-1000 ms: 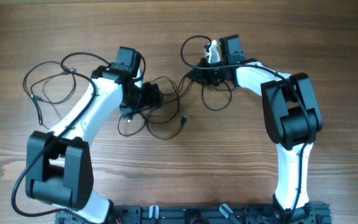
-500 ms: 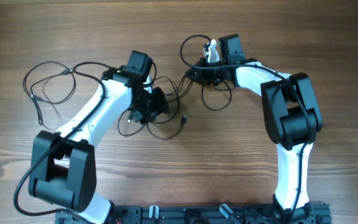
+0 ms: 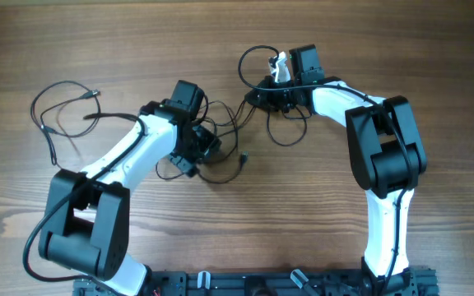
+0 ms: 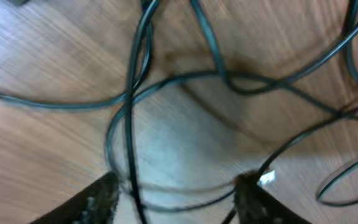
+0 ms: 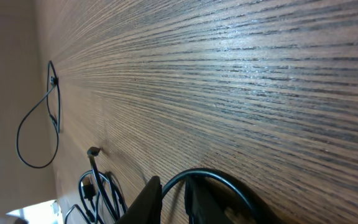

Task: Untangle cables

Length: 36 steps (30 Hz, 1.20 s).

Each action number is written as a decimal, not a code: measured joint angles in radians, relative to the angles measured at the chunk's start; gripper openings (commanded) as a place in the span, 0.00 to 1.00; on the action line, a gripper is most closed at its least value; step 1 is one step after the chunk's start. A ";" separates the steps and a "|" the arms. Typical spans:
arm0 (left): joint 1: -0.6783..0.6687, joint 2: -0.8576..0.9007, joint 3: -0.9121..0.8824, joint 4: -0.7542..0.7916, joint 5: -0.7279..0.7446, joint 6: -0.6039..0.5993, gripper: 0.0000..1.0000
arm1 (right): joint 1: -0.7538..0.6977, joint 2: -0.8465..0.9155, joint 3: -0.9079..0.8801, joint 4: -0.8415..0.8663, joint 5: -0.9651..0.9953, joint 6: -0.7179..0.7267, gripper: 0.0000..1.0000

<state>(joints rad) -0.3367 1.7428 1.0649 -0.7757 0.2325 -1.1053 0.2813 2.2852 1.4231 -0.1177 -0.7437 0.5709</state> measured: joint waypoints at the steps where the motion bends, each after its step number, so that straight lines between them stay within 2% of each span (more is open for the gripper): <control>1: 0.000 0.000 -0.018 0.029 -0.002 -0.012 0.34 | 0.000 0.000 0.000 0.000 0.000 0.000 0.18; 2: 0.000 0.000 -0.034 0.053 -0.008 -0.024 0.06 | 0.000 0.000 0.000 0.000 0.000 0.000 0.19; 3: 0.000 0.000 -0.041 0.063 -0.012 -0.029 0.04 | 0.000 0.000 0.000 0.000 0.000 0.000 0.19; 5: 0.000 0.000 -0.053 0.077 -0.039 -0.037 0.04 | 0.001 0.000 0.000 0.000 -0.001 0.000 0.19; 7: 0.008 0.000 -0.052 0.077 -0.040 -0.021 0.04 | 0.001 0.000 0.001 0.000 -0.001 0.000 0.13; 8: 0.020 -0.002 -0.051 0.077 -0.031 -0.002 0.04 | 0.001 0.000 0.001 -0.001 0.000 0.000 0.06; 10: 0.048 -0.013 -0.045 0.077 -0.002 0.046 0.04 | 0.001 0.001 0.001 -0.005 0.012 -0.001 0.04; 15: 0.166 -0.252 0.074 0.098 0.113 0.166 0.04 | 0.000 0.004 0.000 -0.008 0.012 0.000 0.04; 19: 0.200 -0.491 0.130 0.261 0.113 0.199 0.04 | 0.000 0.004 0.000 -0.008 0.012 0.000 0.04; 24: 0.206 -0.766 0.141 0.557 -0.066 0.214 0.04 | 0.000 0.004 0.000 -0.008 0.011 0.000 0.04; 27: 0.206 -0.858 0.143 0.621 -0.217 0.214 0.04 | 0.000 0.004 0.000 -0.008 0.012 0.000 0.04; 31: 0.206 -0.909 0.144 0.611 -0.378 0.214 0.04 | 0.000 0.004 0.000 -0.008 0.012 0.000 0.04; 36: 0.207 -0.856 0.145 0.480 -0.446 0.219 0.04 | 0.000 0.004 0.000 -0.008 0.011 0.000 0.04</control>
<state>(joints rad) -0.1295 0.8867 1.2095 -0.2955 -0.2131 -0.8864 0.2813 2.2890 1.4235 -0.1253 -0.7322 0.5709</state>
